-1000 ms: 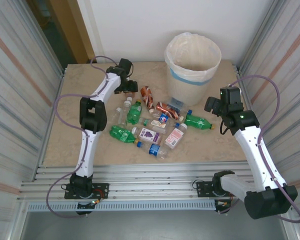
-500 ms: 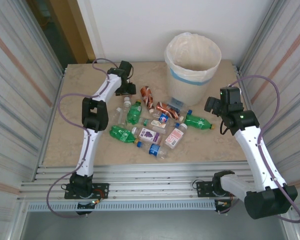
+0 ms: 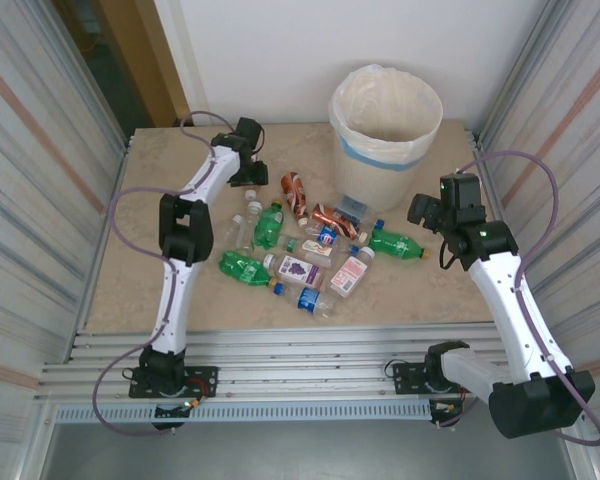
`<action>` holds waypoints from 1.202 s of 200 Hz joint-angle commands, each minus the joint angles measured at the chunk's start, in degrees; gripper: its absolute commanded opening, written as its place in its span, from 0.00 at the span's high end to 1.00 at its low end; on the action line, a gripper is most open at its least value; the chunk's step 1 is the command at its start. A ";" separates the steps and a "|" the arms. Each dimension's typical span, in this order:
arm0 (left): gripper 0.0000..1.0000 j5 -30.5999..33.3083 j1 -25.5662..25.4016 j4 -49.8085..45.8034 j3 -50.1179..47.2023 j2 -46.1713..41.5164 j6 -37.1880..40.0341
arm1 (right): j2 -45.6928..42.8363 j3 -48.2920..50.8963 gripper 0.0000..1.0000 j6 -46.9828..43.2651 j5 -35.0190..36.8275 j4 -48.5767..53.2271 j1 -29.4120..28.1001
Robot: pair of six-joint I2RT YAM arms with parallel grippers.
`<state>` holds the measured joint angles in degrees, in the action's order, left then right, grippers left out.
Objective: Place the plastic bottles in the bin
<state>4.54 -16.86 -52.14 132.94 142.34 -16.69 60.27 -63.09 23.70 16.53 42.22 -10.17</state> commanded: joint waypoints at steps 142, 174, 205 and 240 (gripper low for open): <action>0.53 7.85 -18.43 32.58 -52.20 -56.64 6.42 | 6.37 -14.53 0.02 0.86 -26.70 -2.26 -4.72; 0.53 8.10 -22.63 38.60 -61.16 -64.73 8.32 | 11.08 -19.95 0.02 0.76 -36.28 -3.67 -8.11; 0.53 7.10 -26.10 44.03 -68.21 -70.68 10.41 | 15.62 -24.78 0.02 0.91 -44.97 -6.02 -12.36; 0.53 3.69 -28.01 48.68 -73.46 -74.99 10.89 | 19.84 -28.03 0.00 1.48 -50.62 -8.32 -16.95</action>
<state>10.26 -44.07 -9.80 62.00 70.65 -7.53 78.02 -88.16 24.03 -26.85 36.36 -24.60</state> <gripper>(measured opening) 0.554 0.989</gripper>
